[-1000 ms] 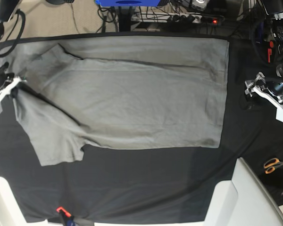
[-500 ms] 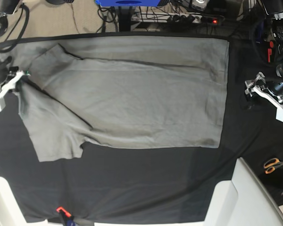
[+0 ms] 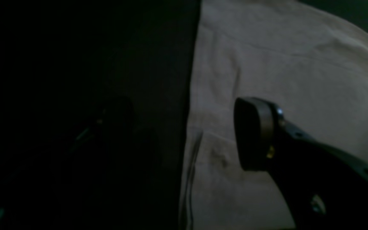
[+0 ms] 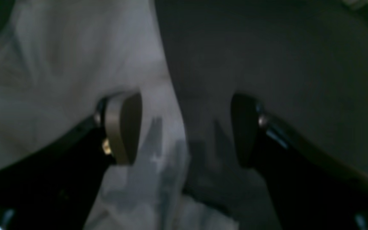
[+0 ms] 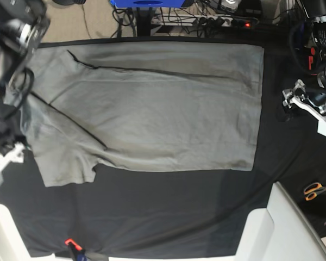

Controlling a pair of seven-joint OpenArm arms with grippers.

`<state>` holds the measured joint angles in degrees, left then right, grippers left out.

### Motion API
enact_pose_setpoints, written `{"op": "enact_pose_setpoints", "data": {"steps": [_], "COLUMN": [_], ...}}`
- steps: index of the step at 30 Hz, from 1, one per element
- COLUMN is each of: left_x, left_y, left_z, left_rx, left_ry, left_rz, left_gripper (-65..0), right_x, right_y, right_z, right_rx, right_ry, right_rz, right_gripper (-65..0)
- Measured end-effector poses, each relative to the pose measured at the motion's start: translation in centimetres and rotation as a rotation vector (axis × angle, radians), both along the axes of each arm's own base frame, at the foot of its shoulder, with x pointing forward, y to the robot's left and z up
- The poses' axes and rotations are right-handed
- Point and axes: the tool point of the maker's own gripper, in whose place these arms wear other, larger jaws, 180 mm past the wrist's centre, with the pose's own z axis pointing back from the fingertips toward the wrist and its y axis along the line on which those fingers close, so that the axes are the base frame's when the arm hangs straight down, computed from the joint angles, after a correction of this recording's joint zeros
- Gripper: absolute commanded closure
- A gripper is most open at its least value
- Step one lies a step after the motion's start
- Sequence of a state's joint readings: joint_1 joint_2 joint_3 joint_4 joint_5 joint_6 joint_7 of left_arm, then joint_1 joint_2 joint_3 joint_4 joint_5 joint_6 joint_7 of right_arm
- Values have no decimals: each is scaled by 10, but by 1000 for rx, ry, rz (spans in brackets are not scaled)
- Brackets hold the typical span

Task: Fold the T-shirt properly
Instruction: 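Grasp the sleeve corner with the right gripper and pull it outward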

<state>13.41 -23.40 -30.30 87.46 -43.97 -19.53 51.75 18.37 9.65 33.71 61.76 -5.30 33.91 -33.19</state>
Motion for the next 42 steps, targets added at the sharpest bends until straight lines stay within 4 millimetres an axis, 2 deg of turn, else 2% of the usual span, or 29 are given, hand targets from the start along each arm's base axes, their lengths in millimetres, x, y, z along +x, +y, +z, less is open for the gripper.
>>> {"op": "enact_pose_setpoints", "data": {"steps": [4,6,9,13,17,24,30,31,35,36,42], "left_x": [-1,0,0,0,5,6,6,7,9,11,9], "left_y": [1,0,0,0,1,2,2,2,1,1,4], "left_z": [0,0,0,0,4,5,6,6,7,7,2], "left_rx": [3,2,3,3,5,6,6,7,5,3,-4], "left_ry": [2,0,0,-1,-38,-52,-53,-54,-58,-62,-48], "left_rz": [2,0,-1,-2,9,13,13,14,12,13,25], "left_gripper": [-474,-474,-472,-472,-472,-472,-472,-472,-472,-472,-472], "right_x": [25,28,32,27,15,23,23,23,23,23,26], "right_y": [4,2,-6,-22,-13,16,17,17,19,20,21], "right_z": [-28,-38,-43,-57,-71,-76,-75,-75,-77,-77,-75], "right_rx": [143,201,260,229,226,188,188,188,192,192,195], "right_ry": [-19,-24,-67,-84,-30,-15,-15,-15,-10,-10,-7], "right_rz": [-20,-49,-98,-233,-202,-97,-97,-97,-94,-94,-90], "right_gripper": [-417,-416,-417,-420,-420,-414,-410,-392,-246,-234,-323]}}
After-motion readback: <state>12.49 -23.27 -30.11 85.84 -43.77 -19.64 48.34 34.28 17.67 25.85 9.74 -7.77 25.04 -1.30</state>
